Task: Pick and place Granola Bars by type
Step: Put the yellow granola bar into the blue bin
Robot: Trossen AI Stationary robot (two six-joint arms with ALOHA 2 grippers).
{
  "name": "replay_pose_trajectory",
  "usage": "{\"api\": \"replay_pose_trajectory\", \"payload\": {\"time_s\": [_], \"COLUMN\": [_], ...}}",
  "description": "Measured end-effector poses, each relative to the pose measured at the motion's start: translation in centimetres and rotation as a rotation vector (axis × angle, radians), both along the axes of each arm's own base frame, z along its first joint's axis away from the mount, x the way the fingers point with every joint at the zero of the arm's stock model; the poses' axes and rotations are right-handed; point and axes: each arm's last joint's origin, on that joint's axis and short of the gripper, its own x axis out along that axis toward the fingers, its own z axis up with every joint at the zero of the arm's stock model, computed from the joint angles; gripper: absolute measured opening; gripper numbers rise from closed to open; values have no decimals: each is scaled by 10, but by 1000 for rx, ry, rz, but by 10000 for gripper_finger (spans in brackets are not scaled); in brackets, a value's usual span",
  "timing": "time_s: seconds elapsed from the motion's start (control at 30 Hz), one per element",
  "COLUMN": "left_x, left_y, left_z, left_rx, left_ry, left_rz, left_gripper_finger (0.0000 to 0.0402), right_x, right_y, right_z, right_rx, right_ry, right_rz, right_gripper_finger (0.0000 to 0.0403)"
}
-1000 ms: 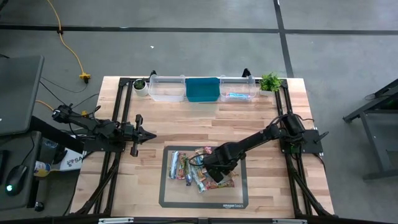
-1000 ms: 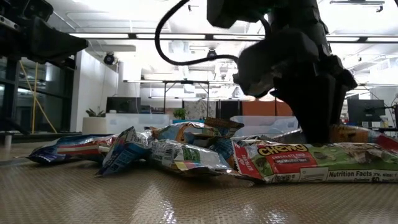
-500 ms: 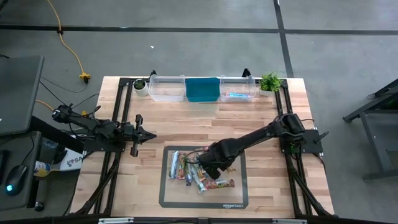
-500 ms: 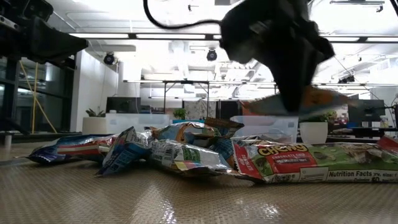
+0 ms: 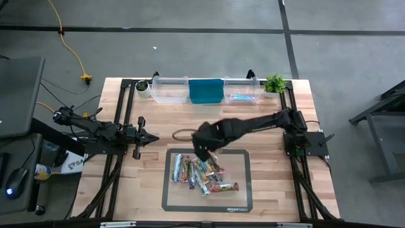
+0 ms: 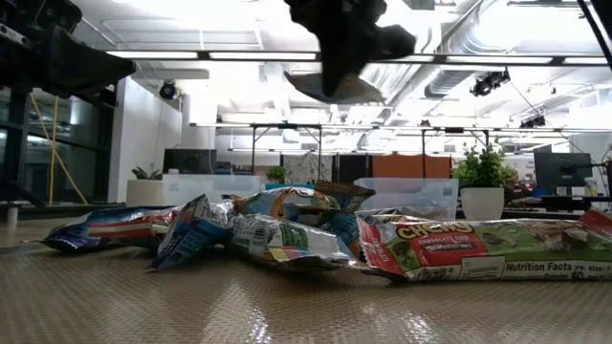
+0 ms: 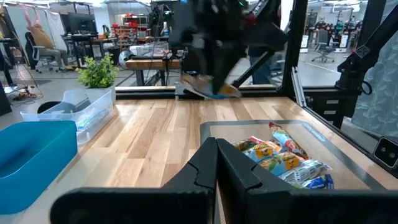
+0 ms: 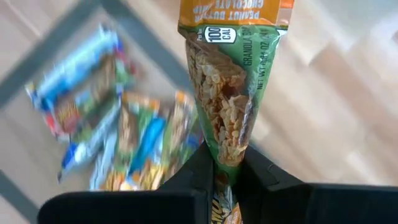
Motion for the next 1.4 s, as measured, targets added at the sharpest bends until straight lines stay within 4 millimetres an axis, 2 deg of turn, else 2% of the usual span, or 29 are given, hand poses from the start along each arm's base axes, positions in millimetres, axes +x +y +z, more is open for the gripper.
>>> {"api": "replay_pose_trajectory", "payload": {"time_s": [0.27,0.67,0.9,1.1,1.23,1.4], "left_x": [0,0,0,0,0,0], "left_y": [0,0,0,0,0,0], "left_z": [0,0,0,0,0,0], "left_rx": [0,0,0,0,0,0], "left_ry": [0,0,0,0,0,0], "left_rz": [0,0,0,0,0,0], "left_gripper_finger": [1,1,1,1,1,1], "right_x": [8,-4,-10,-17,-21,-24], "right_y": [-69,-182,-239,-270,-283,-294], "right_z": [21,23,30,35,37,40], "right_rx": [-96,-155,-294,-405,-447,-474], "right_ry": [-42,-33,-113,-143,-146,-186], "right_rz": [16,51,182,315,386,390], "right_gripper_finger": [32,34,29,37,32,27]}}
